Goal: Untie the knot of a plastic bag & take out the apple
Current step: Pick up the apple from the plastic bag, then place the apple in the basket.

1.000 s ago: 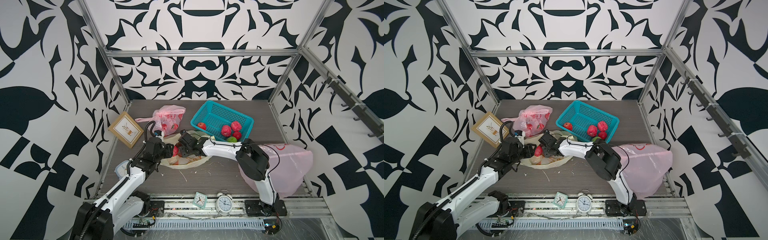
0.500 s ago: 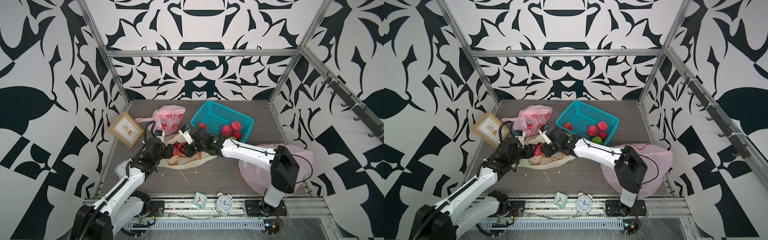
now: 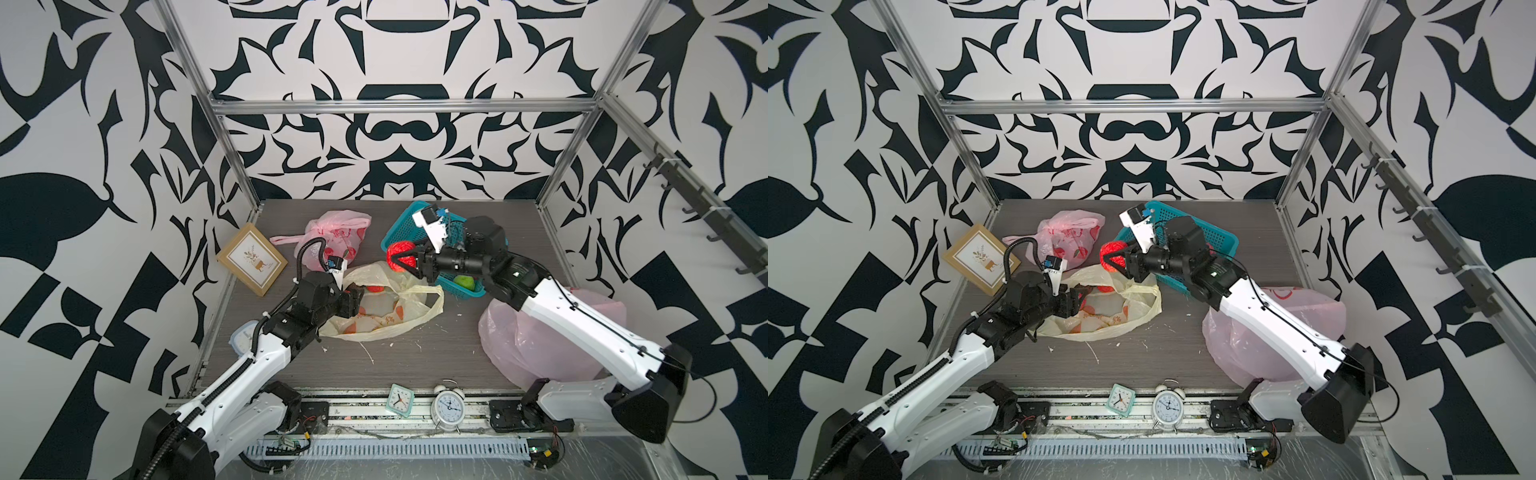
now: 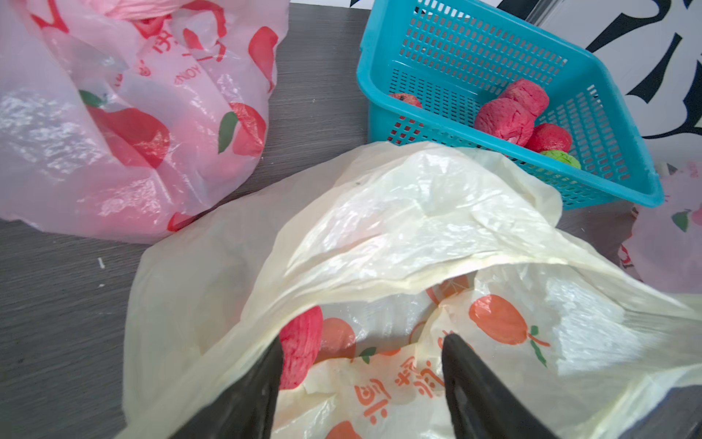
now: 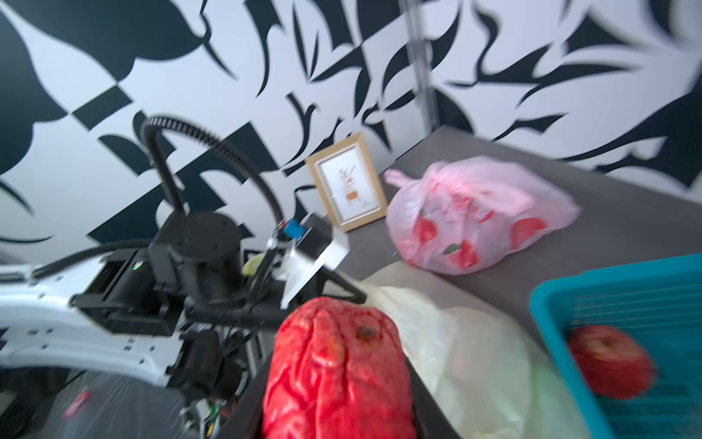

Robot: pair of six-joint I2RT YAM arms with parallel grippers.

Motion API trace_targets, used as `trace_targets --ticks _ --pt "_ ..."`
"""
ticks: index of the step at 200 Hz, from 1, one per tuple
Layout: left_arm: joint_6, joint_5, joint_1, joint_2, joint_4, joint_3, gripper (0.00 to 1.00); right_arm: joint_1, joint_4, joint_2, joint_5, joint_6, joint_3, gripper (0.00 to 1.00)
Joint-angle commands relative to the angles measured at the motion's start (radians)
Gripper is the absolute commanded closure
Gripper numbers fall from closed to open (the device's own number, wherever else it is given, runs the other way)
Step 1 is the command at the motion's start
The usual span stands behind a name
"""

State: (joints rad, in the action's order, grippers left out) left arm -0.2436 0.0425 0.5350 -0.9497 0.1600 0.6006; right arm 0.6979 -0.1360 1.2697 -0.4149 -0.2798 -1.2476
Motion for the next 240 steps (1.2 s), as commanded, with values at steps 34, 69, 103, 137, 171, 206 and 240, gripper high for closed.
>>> trace_targets --ticks 34,69,103,137,171,206,240 --pt "0.038 0.031 0.032 -0.052 0.142 0.103 0.19 -0.140 -0.202 0.094 0.469 0.069 -0.100 0.59" --pt "0.021 0.008 0.031 -0.038 0.133 0.113 0.01 -0.247 -0.232 0.301 0.392 0.076 -0.188 0.59" --pt "-0.004 0.065 0.031 0.002 0.141 0.113 0.03 -0.283 -0.235 0.512 0.373 0.085 -0.281 0.60" --pt "-0.011 0.120 0.031 -0.016 0.213 0.157 0.11 -0.287 -0.244 0.686 0.367 0.093 -0.388 0.59" --pt "-0.014 0.074 0.033 -0.081 0.293 0.208 0.24 -0.288 -0.281 0.797 0.405 0.097 -0.474 0.51" --pt "-0.050 0.057 0.066 -0.140 0.425 0.275 0.34 -0.291 -0.306 0.827 0.422 0.105 -0.498 0.41" --pt "-0.118 0.091 0.142 -0.173 0.495 0.284 0.32 -0.310 -0.319 0.809 0.399 0.110 -0.513 0.35"
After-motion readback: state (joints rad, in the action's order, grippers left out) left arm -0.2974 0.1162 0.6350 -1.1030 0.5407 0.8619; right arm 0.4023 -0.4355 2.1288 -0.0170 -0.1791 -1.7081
